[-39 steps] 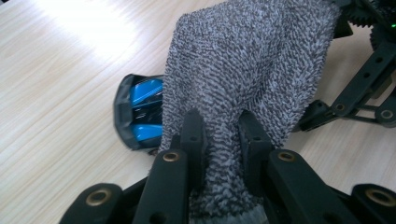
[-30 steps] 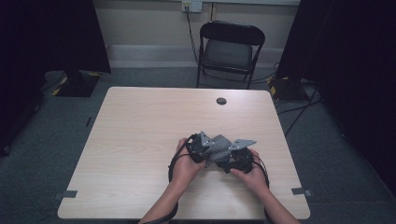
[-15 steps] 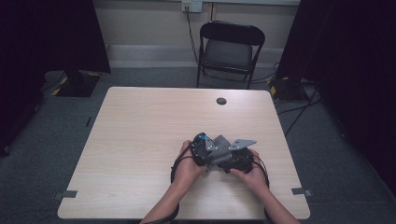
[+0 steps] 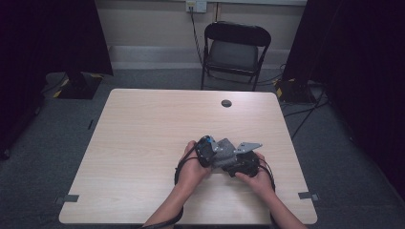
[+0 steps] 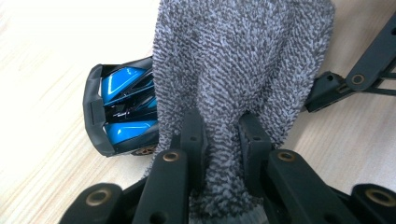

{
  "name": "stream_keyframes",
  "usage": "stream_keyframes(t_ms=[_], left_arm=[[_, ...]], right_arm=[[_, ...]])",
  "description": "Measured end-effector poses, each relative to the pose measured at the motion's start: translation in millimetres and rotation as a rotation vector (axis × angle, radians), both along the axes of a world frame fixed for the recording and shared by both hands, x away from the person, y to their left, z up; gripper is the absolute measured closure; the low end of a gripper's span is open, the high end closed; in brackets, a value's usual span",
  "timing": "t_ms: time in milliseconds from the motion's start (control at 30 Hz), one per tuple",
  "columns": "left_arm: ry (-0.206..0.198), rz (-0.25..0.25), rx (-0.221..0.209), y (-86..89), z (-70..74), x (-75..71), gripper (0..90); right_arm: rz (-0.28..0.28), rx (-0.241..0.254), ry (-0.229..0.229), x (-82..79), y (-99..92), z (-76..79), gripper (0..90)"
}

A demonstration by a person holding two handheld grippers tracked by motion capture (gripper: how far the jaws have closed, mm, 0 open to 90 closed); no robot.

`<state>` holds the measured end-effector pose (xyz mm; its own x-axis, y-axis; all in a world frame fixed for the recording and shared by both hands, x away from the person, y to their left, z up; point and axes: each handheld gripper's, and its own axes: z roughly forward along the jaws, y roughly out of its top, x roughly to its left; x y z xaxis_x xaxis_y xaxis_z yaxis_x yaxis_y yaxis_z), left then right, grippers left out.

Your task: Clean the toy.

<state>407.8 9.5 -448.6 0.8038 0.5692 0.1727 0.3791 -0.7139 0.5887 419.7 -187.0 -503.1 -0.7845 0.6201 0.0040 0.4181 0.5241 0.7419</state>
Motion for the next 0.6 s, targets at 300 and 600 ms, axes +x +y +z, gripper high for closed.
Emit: stream_keyframes(t_ms=[300,600], left_arm=[[-0.002,0.041,-0.015,11.0,1.1,7.4,75.7],[0.009,0.074,-0.038,20.2,0.4,13.6,75.4]], right_arm=[[0.000,0.000,0.000,0.0,0.0,0.0,23.2],[0.000,0.000,0.000,0.0,0.0,0.0,23.2]])
